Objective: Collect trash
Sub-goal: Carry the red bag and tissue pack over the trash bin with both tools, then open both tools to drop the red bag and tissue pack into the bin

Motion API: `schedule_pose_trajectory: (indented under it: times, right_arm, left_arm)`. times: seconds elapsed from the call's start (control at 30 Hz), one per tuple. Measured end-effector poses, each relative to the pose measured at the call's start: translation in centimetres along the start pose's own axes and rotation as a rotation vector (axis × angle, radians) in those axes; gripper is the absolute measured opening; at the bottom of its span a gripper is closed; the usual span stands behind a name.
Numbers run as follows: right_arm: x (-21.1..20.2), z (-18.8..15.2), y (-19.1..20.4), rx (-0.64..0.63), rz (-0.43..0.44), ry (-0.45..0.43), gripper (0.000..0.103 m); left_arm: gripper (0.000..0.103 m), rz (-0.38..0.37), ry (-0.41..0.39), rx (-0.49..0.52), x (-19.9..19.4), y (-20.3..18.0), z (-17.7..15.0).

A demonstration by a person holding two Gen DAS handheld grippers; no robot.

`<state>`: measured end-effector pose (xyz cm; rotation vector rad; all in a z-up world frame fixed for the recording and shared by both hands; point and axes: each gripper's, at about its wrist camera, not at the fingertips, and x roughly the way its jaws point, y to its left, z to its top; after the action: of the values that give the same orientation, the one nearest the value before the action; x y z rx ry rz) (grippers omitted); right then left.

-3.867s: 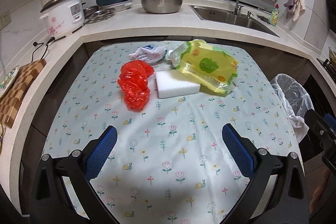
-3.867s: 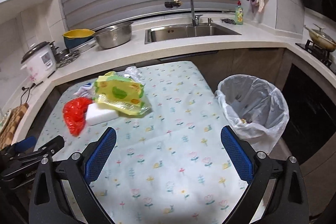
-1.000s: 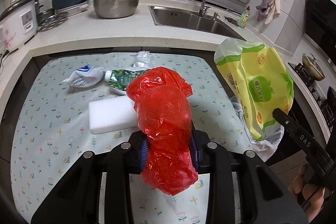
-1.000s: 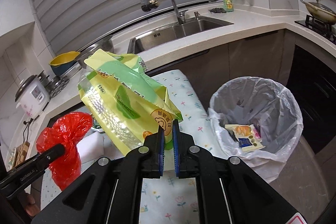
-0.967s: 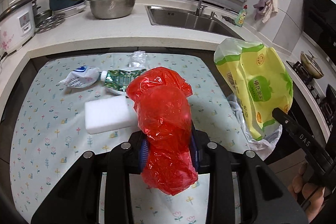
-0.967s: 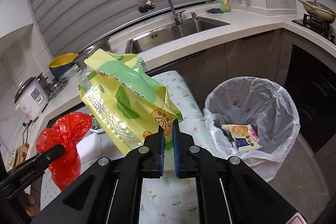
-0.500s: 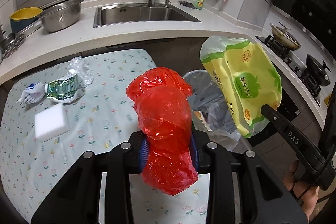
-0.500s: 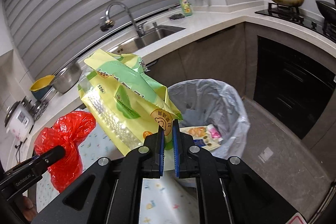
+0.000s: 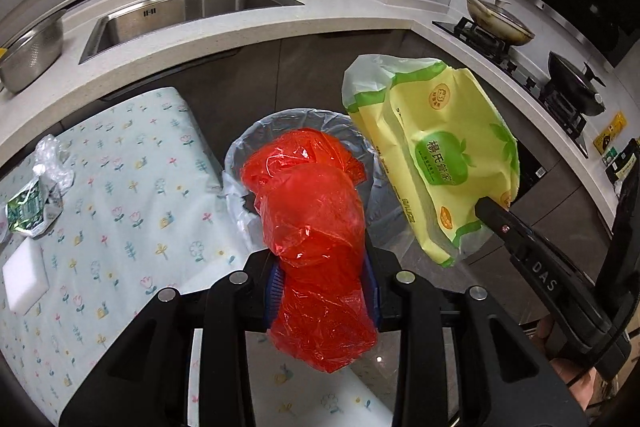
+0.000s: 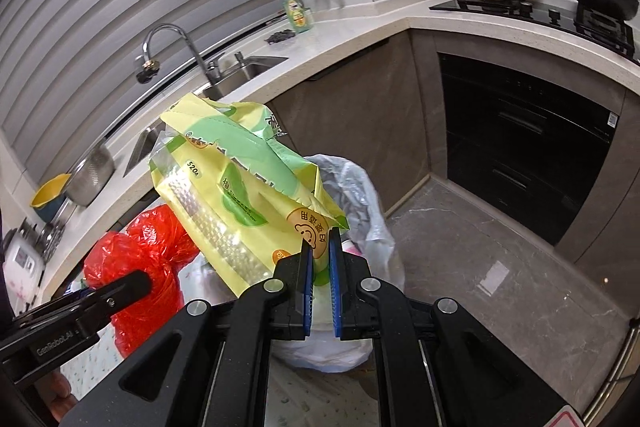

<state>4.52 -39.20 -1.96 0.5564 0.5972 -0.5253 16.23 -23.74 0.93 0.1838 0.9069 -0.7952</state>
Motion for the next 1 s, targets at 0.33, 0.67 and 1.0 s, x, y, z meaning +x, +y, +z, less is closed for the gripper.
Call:
schedule_pose_trajectory:
  times: [0.33, 0.67, 1.0]
  right_arm:
    - [1.8, 0.6, -1.0, 0.012, -0.016, 0.006, 0.007]
    - [3.5, 0.8, 1.3, -0.027, 0.021, 0.015, 0.014]
    - [4.0, 0.6, 4.6, -0.060, 0.046, -0.006, 0.042]
  left_arm:
    - [0.069, -0.013, -0.051, -0.006, 1.9, 0.4, 1.9]
    - [0.076, 0.043, -0.094, -0.064, 0.5, 3.6, 2.1]
    - [0.077, 0.097, -0.108, -0.128, -0.9, 7.7, 1.3]
